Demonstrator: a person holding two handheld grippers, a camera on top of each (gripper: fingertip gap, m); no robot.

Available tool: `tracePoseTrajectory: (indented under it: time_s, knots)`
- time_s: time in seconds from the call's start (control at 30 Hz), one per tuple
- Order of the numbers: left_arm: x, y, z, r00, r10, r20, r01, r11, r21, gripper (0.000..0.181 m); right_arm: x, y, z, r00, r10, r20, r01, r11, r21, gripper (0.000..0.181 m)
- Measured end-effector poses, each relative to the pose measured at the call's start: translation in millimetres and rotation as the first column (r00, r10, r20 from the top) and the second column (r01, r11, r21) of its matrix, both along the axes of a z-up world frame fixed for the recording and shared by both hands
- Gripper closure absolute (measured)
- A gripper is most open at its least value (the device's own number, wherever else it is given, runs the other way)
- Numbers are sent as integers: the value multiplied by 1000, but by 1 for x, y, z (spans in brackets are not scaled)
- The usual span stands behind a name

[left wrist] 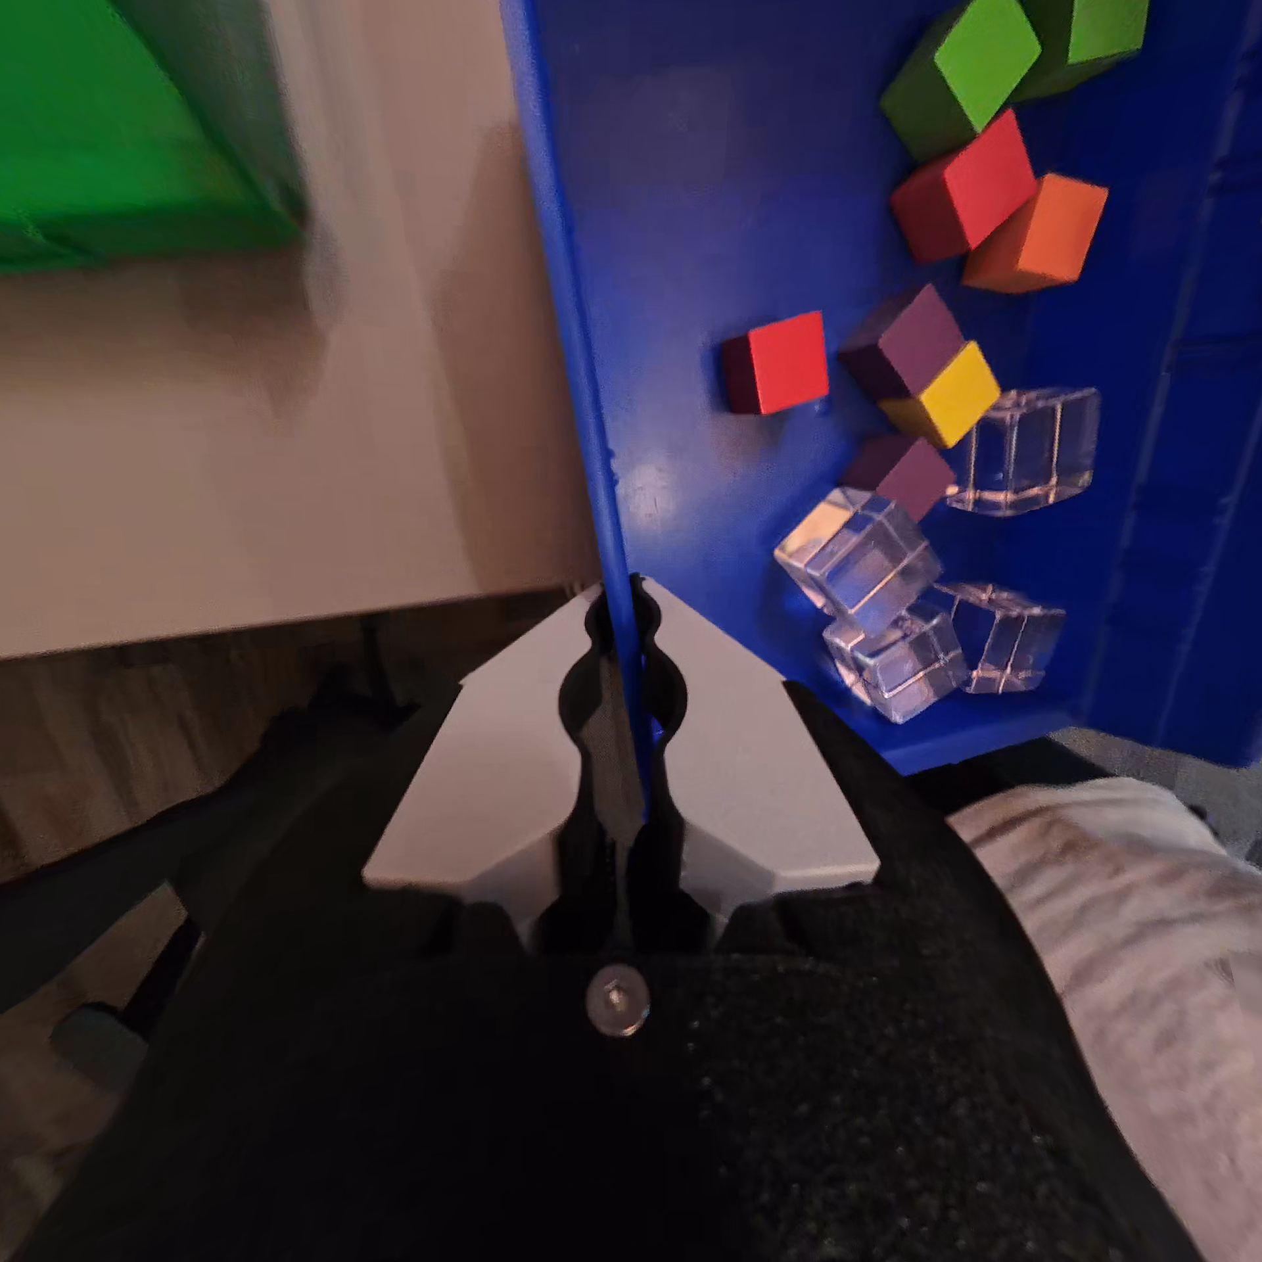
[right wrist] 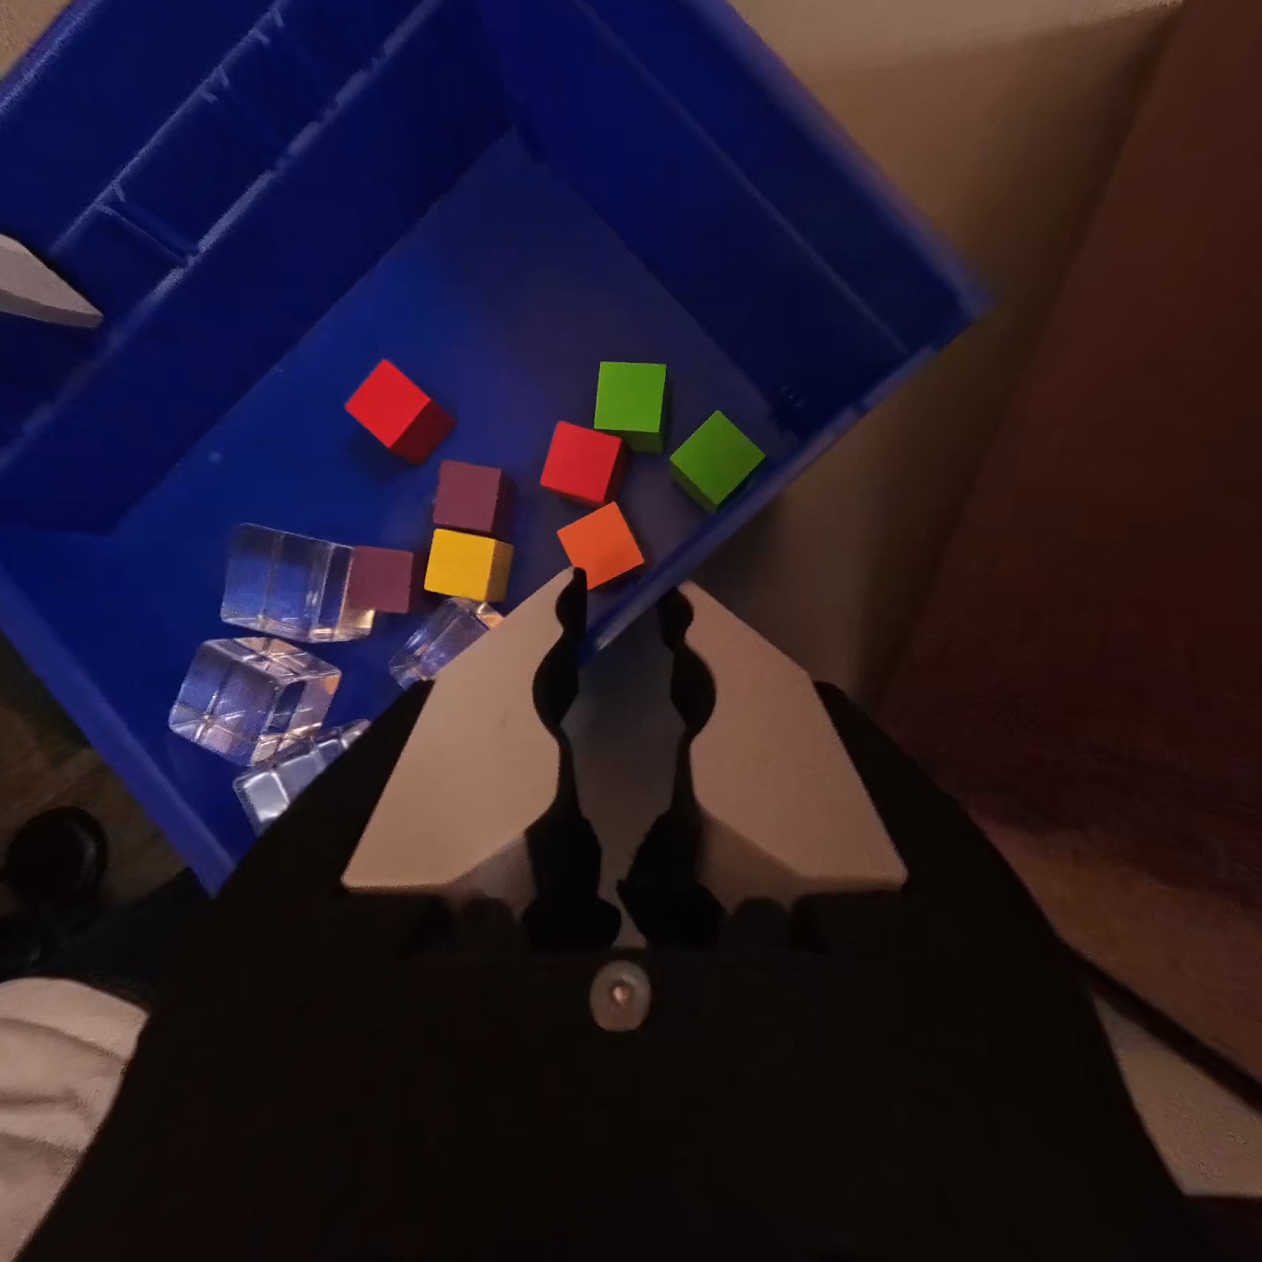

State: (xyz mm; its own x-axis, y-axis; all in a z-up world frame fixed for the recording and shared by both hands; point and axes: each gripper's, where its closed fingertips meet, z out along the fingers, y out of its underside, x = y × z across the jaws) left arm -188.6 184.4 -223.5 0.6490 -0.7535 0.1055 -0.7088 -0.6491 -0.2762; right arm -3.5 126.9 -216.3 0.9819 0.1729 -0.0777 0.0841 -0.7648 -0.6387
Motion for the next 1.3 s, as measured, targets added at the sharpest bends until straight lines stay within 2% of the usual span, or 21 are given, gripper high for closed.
tracePoseTrajectory:
  time_s: [0.07,0.13,0.2,0.27,0.3,0.37,0.4,0.47,0.5,0.57,0.67,0.8,0.83,0.87,0.93,1.0,1.1,1.2,1.3]
  knots:
    - [3,25,-4,999,24,32,-23,1000,-19,176,2,20,-2,999,-15,52,15,1000,0,155]
    - [8,40,-10,997,29,73,-27,999,-40,176,0,22,6,996,-51,75,48,998,44,145]
    - [12,47,-19,992,35,120,-27,997,-74,176,-4,10,15,992,-106,75,99,991,87,141]
    - [20,51,-17,975,39,220,-18,995,-95,173,-14,-13,15,987,-157,21,155,985,78,133]
    - [23,52,-12,963,28,270,-1,995,-100,170,-26,-23,12,985,-167,-39,169,984,55,131]
    - [22,69,19,913,6,407,6,1000,-28,147,-38,-32,3,974,-214,-72,216,976,21,131]
    - [10,93,34,904,-5,427,-22,998,57,143,-42,-29,0,969,-236,-67,237,972,3,131]
    - [-34,174,57,926,1,377,-117,952,283,139,-50,-17,-3,959,-273,-77,272,962,-20,135]
    - [-55,216,62,935,17,354,-145,930,337,135,-45,-10,-2,951,-305,-57,304,952,-20,139]
    - [-79,284,50,952,52,302,-144,945,292,128,-35,-2,-4,933,-359,-7,359,933,-32,142]
    - [-66,327,23,966,-77,248,33,983,180,128,-36,4,-8,916,-402,-8,400,913,-80,156]
    - [-37,349,-19,976,-128,177,132,991,-11,133,-41,7,-14,911,-412,0,405,895,-185,169]
    - [-32,352,-28,978,-133,161,141,989,-41,161,-42,9,-16,905,-424,-14,411,885,-221,170]
    - [-34,357,-37,984,-142,105,149,987,-53,173,-41,11,-17,891,-453,-20,434,865,-253,172]
    - [-38,365,-39,983,-172,57,176,982,-68,175,-42,16,-18,887,-462,10,443,844,-302,174]
    - [-53,385,-28,986,-157,50,160,985,-59,176,-46,21,-19,896,-440,58,431,833,-347,175]
    - [-99,419,4,982,-188,-7,188,982,-14,177,-50,46,-19,899,-433,60,425,834,-352,178]
    - [-148,450,54,986,-165,13,165,986,7,177,-48,94,-19,888,-461,11,440,840,-318,181]
    - [-184,465,113,984,-118,132,116,993,20,177,-43,153,-19,893,-449,-41,419,859,-293,181]
